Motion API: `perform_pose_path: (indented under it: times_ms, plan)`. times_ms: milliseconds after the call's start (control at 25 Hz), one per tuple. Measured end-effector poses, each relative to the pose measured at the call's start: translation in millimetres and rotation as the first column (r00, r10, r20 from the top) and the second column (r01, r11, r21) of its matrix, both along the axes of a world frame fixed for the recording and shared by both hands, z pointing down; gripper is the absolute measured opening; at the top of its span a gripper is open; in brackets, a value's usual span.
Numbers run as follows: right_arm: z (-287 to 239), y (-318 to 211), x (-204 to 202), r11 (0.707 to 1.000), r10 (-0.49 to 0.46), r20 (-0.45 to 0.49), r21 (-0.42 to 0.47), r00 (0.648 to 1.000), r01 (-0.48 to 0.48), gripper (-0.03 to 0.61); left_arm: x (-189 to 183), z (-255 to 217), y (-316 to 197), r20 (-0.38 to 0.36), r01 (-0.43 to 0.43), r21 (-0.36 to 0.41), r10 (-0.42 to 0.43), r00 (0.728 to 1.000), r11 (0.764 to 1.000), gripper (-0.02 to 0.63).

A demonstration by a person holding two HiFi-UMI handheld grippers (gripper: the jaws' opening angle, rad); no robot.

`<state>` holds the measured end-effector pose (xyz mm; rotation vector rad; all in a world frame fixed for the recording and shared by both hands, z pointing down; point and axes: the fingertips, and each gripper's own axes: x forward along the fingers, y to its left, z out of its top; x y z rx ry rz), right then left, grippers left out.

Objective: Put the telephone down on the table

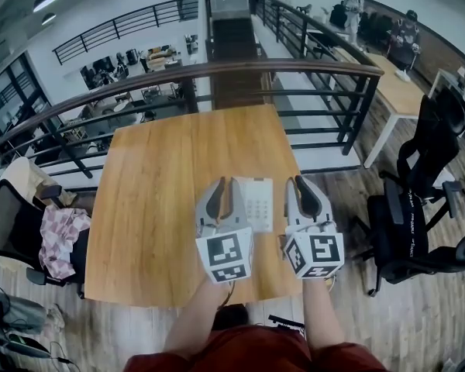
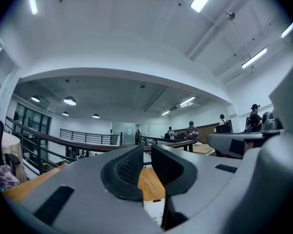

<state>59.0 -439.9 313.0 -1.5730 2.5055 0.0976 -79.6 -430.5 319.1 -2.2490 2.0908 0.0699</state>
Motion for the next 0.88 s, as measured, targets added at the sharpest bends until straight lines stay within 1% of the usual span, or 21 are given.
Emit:
perform_pose_path:
  times_ms: [80, 160, 280, 440, 880]
  plan:
    - [1, 0, -1, 1.000, -0.004, 0.000, -0.006, 1.000, 0.004, 0.047, 2, -1, 1, 0.006, -0.005, 0.008, 0.005, 1.000, 1.000, 0.048]
    - [3, -1, -2, 1.000, -0.003, -0.009, -0.014, 1.000, 0.003, 0.035, 5, 0, 1, 0.017, -0.021, 0.004, 0.021, 1.000, 1.000, 0.031]
    - [5, -1, -5, 1.000, 0.009, -0.039, -0.019, 0.999, -0.010, 0.028, 11, 4, 1, 0.035, -0.046, -0.006, 0.047, 0.998, 0.999, 0.028]
    - [7, -1, -7, 1.000, 0.024, -0.072, -0.015, 0.997, -0.025, 0.028, 13, 4, 2, 0.031, -0.061, 0.000, 0.061, 0.998, 0.998, 0.028]
    - [4, -4, -3, 0.999, 0.043, -0.102, 0.004, 0.994, -0.043, 0.028, 18, -2, -1, 0.021, -0.086, 0.036, 0.085, 0.996, 0.996, 0.028]
